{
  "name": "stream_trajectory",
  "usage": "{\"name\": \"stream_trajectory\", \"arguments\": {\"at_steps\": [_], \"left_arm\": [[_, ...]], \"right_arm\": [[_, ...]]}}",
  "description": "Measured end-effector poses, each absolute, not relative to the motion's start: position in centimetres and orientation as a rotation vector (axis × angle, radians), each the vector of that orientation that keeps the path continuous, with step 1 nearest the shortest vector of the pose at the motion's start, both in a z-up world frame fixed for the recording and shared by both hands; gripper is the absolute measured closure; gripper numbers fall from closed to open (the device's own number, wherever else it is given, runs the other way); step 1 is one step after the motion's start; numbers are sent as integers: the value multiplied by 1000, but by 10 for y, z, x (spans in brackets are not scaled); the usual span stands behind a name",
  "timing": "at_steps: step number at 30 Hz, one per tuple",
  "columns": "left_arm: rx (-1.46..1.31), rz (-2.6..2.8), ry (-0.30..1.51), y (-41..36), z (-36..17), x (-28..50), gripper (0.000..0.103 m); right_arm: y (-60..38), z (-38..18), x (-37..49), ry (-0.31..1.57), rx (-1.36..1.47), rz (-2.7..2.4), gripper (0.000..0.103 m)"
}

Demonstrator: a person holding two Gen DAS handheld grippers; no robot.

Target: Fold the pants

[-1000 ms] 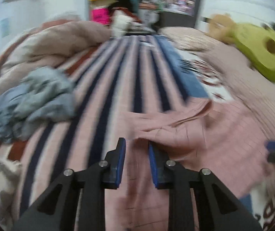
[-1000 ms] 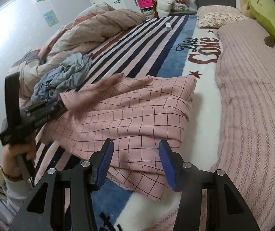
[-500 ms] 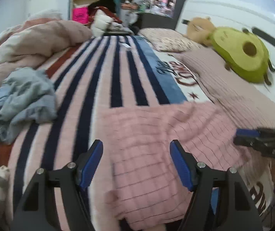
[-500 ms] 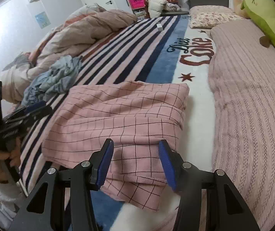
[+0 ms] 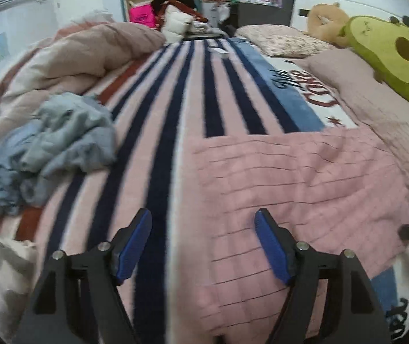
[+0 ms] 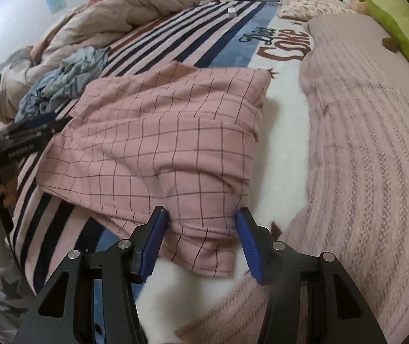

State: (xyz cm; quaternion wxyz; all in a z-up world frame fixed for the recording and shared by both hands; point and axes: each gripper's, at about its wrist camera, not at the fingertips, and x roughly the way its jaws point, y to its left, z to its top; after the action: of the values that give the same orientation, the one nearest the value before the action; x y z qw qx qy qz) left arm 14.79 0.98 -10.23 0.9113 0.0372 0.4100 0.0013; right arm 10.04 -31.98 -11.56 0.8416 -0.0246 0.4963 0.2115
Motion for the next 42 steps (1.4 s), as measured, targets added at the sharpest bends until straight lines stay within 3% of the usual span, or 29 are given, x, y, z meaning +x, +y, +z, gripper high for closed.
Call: {"name": "stream_trajectory", "arguments": {"at_steps": [12, 13, 15, 16, 17, 25, 28, 30, 31, 32, 42], "left_arm": [[-81, -134, 900, 22, -111, 158, 32], [-63, -123, 901, 20, -112, 160, 36], [-31, -123, 891, 16, -114, 161, 67], [-43, -127, 901, 17, -116, 164, 89], [-56, -129, 907, 19, -117, 165, 95], [-45, -55, 883, 29, -114, 173, 102], [-70, -71, 897, 33, -113, 171, 98], [-91, -87, 904, 36, -111, 168, 72], [-103, -86, 898, 37, -109, 166, 45], [-116, -97, 878, 38, -106, 162, 34], [-118, -242, 942, 8, -119, 167, 29]], "right_arm": [[-336, -87, 118, 979, 81, 441, 49], [-335, -91, 122, 989, 91, 443, 49], [-333, -96, 128, 1002, 107, 449, 49], [-332, -99, 130, 1006, 113, 452, 49], [-332, -101, 131, 1006, 114, 454, 49], [-330, -103, 131, 1007, 119, 452, 50], [-331, -103, 132, 1008, 120, 453, 49], [-331, -102, 132, 1007, 125, 452, 49], [-331, -102, 132, 1007, 130, 451, 49], [-331, -102, 134, 1006, 134, 451, 49], [-320, -118, 157, 1033, 134, 470, 30]]}}
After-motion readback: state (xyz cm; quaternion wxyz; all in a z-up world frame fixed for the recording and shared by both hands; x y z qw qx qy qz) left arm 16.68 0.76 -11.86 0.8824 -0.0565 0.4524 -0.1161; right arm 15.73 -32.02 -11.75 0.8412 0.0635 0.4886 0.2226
